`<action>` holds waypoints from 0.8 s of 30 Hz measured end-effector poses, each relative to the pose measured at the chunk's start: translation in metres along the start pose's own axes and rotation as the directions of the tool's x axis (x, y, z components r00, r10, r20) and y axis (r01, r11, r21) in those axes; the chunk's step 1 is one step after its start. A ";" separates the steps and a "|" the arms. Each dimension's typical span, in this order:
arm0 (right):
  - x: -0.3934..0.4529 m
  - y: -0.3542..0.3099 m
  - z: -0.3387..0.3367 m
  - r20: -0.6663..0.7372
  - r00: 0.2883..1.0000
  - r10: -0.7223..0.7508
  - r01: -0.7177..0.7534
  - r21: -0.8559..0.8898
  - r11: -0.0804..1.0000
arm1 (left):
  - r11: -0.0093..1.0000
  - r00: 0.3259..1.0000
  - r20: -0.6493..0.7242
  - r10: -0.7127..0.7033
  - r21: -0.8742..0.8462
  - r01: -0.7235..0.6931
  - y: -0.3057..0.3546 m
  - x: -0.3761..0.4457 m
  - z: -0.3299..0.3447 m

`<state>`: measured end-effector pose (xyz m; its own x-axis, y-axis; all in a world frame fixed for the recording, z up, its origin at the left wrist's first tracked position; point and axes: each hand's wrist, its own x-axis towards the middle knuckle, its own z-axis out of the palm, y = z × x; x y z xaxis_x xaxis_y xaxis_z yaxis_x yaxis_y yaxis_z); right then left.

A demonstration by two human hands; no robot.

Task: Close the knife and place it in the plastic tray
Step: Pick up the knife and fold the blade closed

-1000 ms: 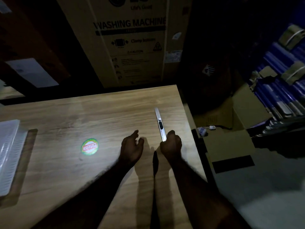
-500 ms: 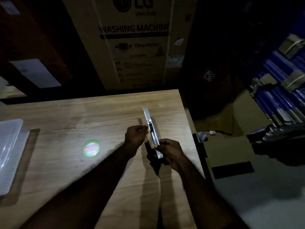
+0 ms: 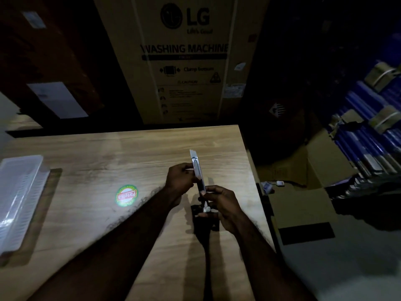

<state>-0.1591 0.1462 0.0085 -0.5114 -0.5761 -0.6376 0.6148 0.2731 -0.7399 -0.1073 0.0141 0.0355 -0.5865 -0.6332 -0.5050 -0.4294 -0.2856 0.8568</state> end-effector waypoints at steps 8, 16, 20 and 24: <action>-0.005 0.003 0.011 -0.009 0.999 -0.047 0.047 -0.015 0.999 | 1.000 1.000 0.026 0.013 -0.005 -0.013 -0.007 -0.012 -0.010; -0.010 0.005 0.014 -0.008 0.998 -0.062 0.062 -0.012 0.998 | 0.999 1.000 0.004 0.031 -0.042 -0.030 -0.012 -0.017 -0.014; -0.012 0.004 0.016 -0.018 0.998 -0.063 0.062 -0.028 0.998 | 0.998 0.998 0.001 0.063 -0.008 -0.063 -0.013 -0.019 -0.016; -0.010 0.006 0.018 -0.027 0.998 -0.053 0.051 -0.059 0.997 | 0.991 0.994 0.008 0.112 0.066 -0.113 -0.016 -0.019 -0.019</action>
<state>-0.1401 0.1396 0.0144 -0.5595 -0.5685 -0.6031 0.5513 0.2881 -0.7830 -0.0766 0.0173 0.0328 -0.6366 -0.6555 -0.4064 -0.4051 -0.1642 0.8994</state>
